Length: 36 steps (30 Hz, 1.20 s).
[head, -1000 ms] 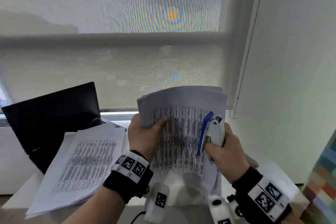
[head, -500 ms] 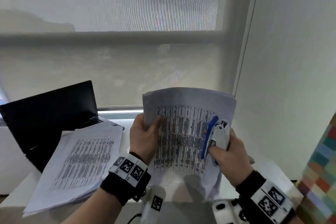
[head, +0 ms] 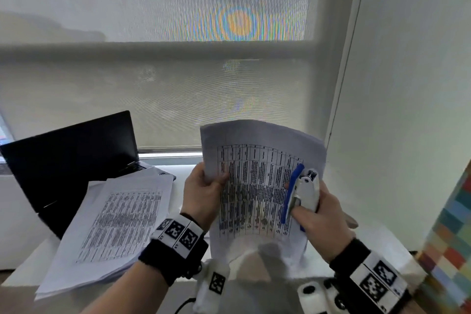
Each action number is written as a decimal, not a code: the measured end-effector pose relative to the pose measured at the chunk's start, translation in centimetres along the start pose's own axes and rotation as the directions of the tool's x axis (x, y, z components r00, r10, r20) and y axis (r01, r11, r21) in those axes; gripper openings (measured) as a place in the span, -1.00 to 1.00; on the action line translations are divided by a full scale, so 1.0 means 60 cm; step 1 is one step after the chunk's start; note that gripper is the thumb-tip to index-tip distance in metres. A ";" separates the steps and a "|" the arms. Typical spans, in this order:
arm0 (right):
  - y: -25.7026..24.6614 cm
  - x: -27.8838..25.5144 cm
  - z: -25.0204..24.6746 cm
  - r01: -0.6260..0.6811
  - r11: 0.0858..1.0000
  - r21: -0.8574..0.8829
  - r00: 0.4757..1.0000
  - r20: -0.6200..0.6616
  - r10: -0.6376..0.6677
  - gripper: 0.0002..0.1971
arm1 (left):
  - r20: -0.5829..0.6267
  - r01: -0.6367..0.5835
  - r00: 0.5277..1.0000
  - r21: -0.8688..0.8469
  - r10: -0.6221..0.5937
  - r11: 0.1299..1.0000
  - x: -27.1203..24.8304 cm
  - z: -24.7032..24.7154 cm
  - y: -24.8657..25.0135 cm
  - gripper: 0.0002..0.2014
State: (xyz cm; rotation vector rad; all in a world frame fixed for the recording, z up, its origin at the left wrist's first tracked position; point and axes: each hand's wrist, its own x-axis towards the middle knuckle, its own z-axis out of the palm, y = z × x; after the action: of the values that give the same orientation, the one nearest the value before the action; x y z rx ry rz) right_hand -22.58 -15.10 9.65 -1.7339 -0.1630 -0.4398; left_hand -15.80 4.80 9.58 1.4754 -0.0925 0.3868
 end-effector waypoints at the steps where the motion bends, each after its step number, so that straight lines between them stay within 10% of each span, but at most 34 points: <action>1: -0.001 -0.001 0.000 0.003 1.000 -0.001 1.000 -0.004 -0.003 -0.75 | -0.003 -0.034 0.999 -0.007 0.033 0.999 -0.002 0.000 0.006 -0.71; 6: -0.008 0.005 -0.001 0.017 1.000 -0.016 1.000 -0.009 -0.017 -0.80 | 0.082 -0.465 0.885 0.156 0.458 0.871 0.024 -0.009 0.059 -0.17; 12: -0.014 0.017 -0.003 -0.012 1.000 -0.013 1.000 -0.028 0.012 -0.80 | 0.212 -0.667 0.724 0.459 0.657 0.587 0.055 -0.012 0.088 -0.71; 21: -0.006 0.021 -0.006 -0.066 0.997 0.038 0.997 -0.031 0.067 -0.82 | 0.103 -0.693 0.685 0.398 0.722 0.601 0.053 -0.017 0.084 -0.75; 28: -0.004 0.025 -0.008 -0.103 0.991 0.080 0.992 -0.058 0.108 -0.61 | 0.103 -0.276 0.957 0.050 0.270 0.960 0.045 -0.010 0.069 -0.59; 32: -0.002 0.027 -0.010 -0.094 0.992 0.078 0.993 -0.061 0.099 -0.59 | 0.178 -0.109 0.981 0.147 0.082 0.983 0.039 -0.011 0.036 -0.92; 36: 0.001 0.029 -0.012 -0.070 0.995 0.067 0.996 -0.046 0.073 -0.60 | 0.216 -0.058 0.976 0.201 0.014 0.978 0.027 -0.013 0.024 -0.79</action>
State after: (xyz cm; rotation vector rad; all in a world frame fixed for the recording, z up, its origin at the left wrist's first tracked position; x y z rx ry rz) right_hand -21.11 -16.05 10.38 -1.6584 -0.0788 -0.4193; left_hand -14.87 5.97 11.34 1.7205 -0.2579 0.2715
